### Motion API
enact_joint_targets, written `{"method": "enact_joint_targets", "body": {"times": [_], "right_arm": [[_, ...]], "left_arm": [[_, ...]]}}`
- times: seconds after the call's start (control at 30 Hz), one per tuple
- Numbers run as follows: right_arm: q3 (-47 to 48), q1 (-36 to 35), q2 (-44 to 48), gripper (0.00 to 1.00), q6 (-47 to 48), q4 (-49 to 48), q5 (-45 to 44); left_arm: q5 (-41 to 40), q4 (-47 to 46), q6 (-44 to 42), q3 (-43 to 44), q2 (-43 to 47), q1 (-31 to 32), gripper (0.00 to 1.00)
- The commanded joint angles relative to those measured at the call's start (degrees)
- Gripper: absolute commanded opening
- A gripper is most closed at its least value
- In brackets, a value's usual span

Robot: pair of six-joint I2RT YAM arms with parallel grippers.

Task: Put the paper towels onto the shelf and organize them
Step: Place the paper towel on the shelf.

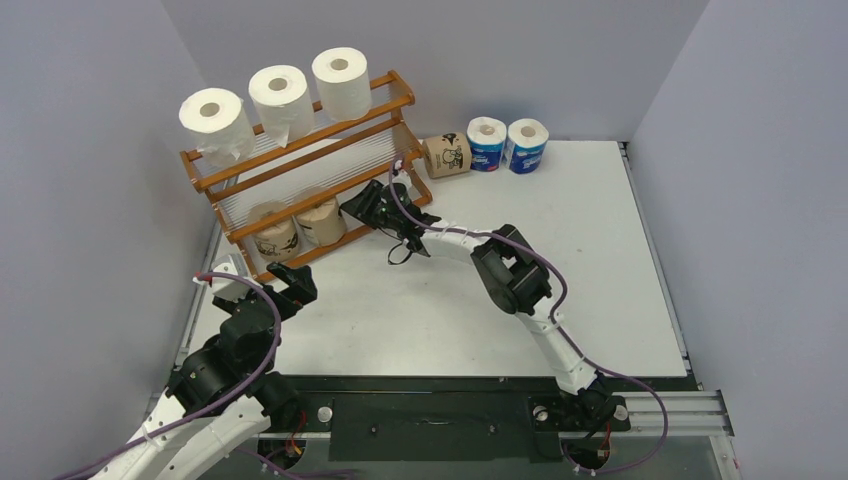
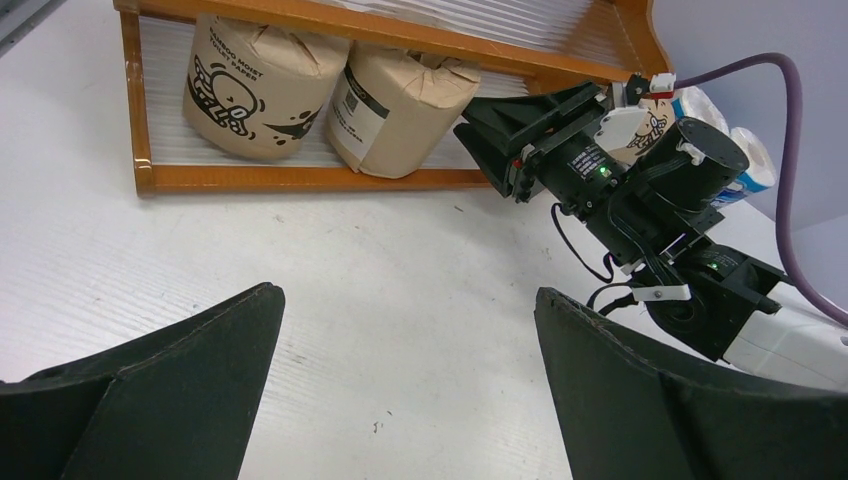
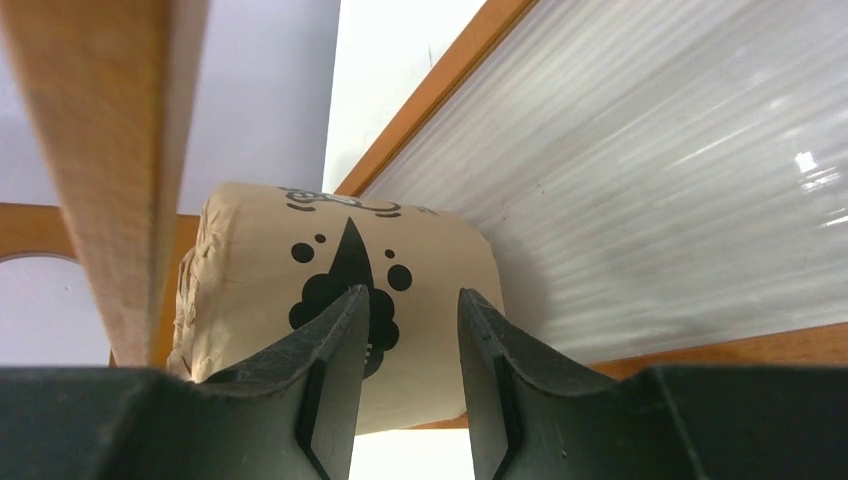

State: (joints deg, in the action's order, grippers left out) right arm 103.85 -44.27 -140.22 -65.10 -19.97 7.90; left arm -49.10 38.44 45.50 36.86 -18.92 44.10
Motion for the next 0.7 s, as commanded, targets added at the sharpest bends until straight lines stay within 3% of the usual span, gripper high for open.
{"method": "enact_joint_targets", "body": {"times": [0.0,0.37,0.67], "right_arm": [[1.66,-1.08,-0.38,0.35,-1.28,-1.25,2.98],[-13.41,1.18,8.58,0.36,-1.65,-9.78,0.78],[-15.8,-0.11,9.99,0.33,1.52,-8.33,3.62]], "left_arm": [[-0.29,-0.88,0.13,0.04,0.37,-0.29,0.96],[-0.29,-0.88,0.2,0.11,0.38,-0.29,0.96],[0.04,-1.2,0.51,-0.12,0.24,-0.3,0.96]]}}
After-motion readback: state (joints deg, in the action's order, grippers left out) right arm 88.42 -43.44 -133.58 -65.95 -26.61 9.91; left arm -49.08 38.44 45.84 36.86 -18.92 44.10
